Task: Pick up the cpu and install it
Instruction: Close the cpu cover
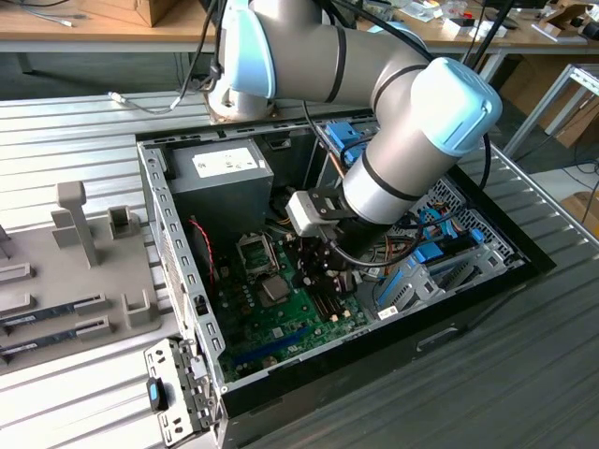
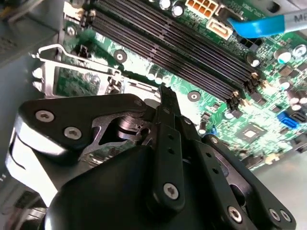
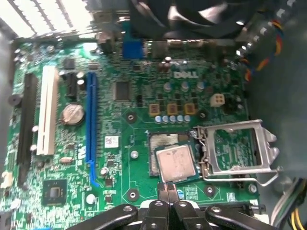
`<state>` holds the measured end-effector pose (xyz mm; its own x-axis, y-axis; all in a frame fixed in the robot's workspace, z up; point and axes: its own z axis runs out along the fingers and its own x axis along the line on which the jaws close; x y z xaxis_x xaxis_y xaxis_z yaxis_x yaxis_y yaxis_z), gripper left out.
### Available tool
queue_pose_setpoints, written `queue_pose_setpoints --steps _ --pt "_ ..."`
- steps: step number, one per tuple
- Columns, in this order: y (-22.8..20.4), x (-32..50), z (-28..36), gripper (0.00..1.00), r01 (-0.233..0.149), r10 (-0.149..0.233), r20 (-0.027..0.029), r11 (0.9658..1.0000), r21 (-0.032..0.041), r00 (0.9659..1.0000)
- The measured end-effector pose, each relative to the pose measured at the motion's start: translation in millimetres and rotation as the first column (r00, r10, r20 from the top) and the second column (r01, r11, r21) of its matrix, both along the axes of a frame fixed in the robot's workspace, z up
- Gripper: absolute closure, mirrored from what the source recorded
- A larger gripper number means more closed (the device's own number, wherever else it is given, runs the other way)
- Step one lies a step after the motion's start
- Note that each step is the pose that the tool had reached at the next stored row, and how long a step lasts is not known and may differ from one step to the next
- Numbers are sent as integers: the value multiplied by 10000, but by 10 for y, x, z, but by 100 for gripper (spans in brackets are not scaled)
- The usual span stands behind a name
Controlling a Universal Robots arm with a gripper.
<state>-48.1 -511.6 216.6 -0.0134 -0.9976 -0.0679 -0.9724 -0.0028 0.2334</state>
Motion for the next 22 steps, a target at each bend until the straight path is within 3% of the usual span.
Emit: queue_pose_setpoints --steps 4,6,8,11,12,17,18,20,22 --pt "0 0 -4 89 -842 842 1 9964 35 9965" --pt "1 0 -6 89 -869 869 1 9962 34 9962" --pt "3 -11 -9 89 -605 605 2 9982 37 9982" --pt "23 -92 -9 89 -580 580 10 9983 60 9983" --pt "41 -120 -10 89 -580 580 13 9983 64 9983" --pt "217 -152 -24 89 -580 580 17 9983 54 9983" --pt "248 -157 -26 89 -580 580 21 9983 7 9983" --pt "257 -168 -26 89 -580 580 46 9982 -119 9983" --pt "257 -175 -27 89 -579 581 71 9978 -319 9983"
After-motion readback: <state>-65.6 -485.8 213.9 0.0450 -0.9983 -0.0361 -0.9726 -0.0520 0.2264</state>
